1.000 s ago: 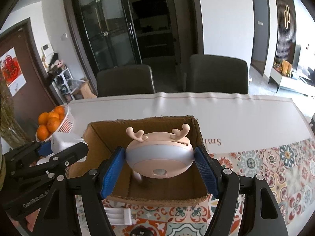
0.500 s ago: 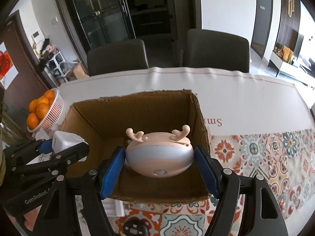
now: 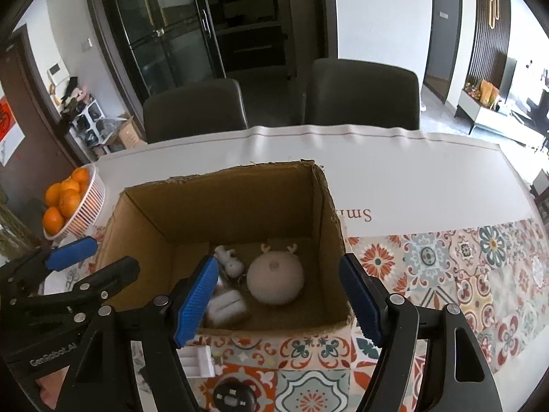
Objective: Organize rigid objects
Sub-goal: 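Lower the white charger with left tool while right tool lowers the pink device into the box, then raise both open tools out of the box and back toward the table items, then move left tool to the black rectangular device while right tool approaches the black round hub, then close left tool on the black rectangular device while right tool grips the black round hub, then lift the black device with left tool while right tool carries the round hub over the box, then lower and open left tool into the box while right tool releases the hub inside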
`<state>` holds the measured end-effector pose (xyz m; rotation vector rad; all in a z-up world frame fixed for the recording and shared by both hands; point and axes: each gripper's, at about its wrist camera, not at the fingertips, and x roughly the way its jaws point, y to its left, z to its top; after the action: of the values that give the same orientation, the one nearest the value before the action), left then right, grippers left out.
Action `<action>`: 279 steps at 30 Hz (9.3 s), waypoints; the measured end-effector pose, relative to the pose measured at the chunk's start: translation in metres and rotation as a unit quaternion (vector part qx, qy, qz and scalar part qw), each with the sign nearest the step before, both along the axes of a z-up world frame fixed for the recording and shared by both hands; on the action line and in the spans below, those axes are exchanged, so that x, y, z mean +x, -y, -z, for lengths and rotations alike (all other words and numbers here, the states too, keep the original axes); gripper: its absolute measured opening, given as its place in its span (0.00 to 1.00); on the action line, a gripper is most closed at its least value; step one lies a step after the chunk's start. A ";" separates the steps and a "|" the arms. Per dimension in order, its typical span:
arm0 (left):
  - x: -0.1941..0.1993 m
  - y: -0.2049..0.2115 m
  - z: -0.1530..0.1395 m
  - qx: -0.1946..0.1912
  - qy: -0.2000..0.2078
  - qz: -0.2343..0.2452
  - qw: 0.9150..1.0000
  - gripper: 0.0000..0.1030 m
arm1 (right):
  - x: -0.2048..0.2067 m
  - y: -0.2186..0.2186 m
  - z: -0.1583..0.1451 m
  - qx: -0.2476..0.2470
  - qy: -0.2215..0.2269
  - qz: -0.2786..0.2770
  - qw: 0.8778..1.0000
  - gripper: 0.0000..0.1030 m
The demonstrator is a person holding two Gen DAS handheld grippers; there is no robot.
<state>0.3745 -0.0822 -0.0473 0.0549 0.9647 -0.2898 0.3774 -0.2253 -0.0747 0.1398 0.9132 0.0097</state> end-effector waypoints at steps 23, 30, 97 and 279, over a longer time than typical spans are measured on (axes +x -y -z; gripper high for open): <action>-0.092 -0.039 -0.044 0.020 0.123 -0.019 0.992 0.80 | -0.080 -0.037 -0.049 -0.032 0.101 -0.011 0.994 0.73; -0.117 -0.048 -0.036 0.035 0.139 -0.026 0.989 0.81 | -0.102 -0.048 -0.043 -0.032 0.104 -0.022 0.994 0.76; -0.168 -0.054 0.110 0.067 0.056 0.096 0.992 0.87 | -0.138 -0.073 0.111 -0.018 -0.039 -0.091 0.995 0.77; -0.102 -0.032 -0.045 -0.065 0.142 0.050 0.986 0.37 | -0.106 -0.044 -0.051 0.010 0.146 -0.033 0.989 0.55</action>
<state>0.2728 -0.0498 -0.0019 0.0245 0.6588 -0.4239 0.2710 -0.1813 -0.0238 0.1228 0.6242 0.0977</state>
